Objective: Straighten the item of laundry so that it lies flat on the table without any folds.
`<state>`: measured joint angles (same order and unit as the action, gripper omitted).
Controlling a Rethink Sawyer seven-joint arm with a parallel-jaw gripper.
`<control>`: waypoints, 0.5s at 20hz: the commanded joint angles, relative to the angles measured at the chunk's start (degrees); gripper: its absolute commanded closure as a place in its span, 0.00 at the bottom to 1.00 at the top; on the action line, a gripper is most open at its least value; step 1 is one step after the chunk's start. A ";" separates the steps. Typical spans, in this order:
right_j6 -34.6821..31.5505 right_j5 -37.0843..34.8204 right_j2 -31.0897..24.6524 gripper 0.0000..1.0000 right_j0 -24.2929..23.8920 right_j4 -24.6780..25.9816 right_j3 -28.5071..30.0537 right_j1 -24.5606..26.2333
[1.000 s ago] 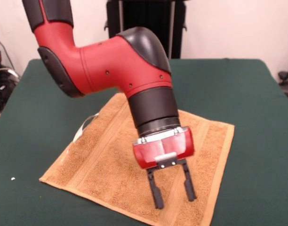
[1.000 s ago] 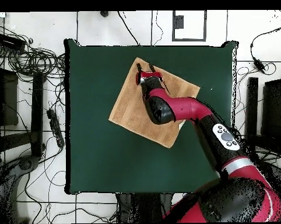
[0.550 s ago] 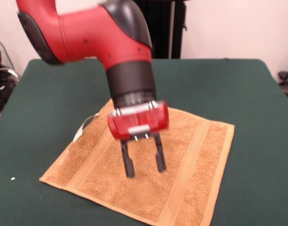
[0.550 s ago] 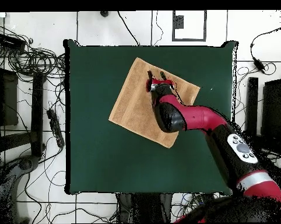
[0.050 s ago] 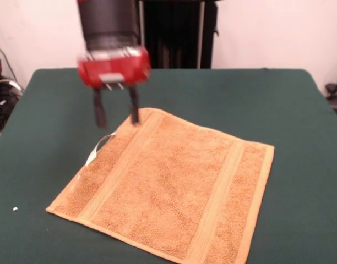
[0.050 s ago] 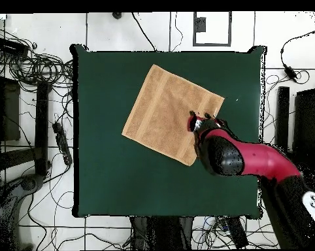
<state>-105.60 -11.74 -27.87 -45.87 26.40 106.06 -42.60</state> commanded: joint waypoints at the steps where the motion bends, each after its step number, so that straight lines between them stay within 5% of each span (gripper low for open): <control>1: 0.97 -14.03 2.86 0.00 -3.01 -3.48 15.96 -14.07; 10: 7.08 -17.93 2.26 0.00 -11.57 -2.55 23.03 -22.29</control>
<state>-105.60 -21.34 -24.60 -55.48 25.58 116.64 -58.09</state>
